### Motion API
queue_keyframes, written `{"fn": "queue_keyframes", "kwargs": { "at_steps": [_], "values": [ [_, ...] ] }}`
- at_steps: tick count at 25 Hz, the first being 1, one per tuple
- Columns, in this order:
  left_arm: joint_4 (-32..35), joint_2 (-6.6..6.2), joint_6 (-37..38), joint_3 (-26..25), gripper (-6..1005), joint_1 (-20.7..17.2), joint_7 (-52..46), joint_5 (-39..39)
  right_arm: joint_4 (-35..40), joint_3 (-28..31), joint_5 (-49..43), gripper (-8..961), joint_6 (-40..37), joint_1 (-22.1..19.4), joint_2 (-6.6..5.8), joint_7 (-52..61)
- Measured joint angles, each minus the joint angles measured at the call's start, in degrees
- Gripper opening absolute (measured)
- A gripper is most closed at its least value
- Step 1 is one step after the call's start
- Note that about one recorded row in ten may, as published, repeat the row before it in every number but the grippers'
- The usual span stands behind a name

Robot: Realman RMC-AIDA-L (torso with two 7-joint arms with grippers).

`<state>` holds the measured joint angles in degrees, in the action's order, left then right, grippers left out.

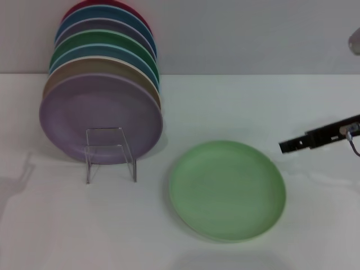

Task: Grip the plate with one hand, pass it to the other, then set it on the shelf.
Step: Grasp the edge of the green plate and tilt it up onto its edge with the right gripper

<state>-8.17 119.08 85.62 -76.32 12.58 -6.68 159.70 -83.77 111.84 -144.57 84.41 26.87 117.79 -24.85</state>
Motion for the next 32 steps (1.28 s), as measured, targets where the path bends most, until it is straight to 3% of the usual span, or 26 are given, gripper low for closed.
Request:
{"fn": "queue_keyframes", "kwargs": {
  "at_steps": [6, 14, 32],
  "values": [
    [0.0, 0.00, 0.0, 1.0, 844, 0.0, 0.0, -0.1, 4.0, -1.0, -4.0, 817, 3.4, 3.1, 0.18, -0.2],
    [0.0, 0.00, 0.0, 1.1, 844, 0.1, 0.0, -0.1, 11.2, -4.1, -4.9, 812, 0.7, 5.7, 0.40, -0.5],
    [0.0, 0.00, 0.1, 1.7, 842, 0.2, 0.0, 0.0, 18.5, -6.4, -5.2, 777, -3.5, 9.0, 0.43, -0.1]
  ]
}}
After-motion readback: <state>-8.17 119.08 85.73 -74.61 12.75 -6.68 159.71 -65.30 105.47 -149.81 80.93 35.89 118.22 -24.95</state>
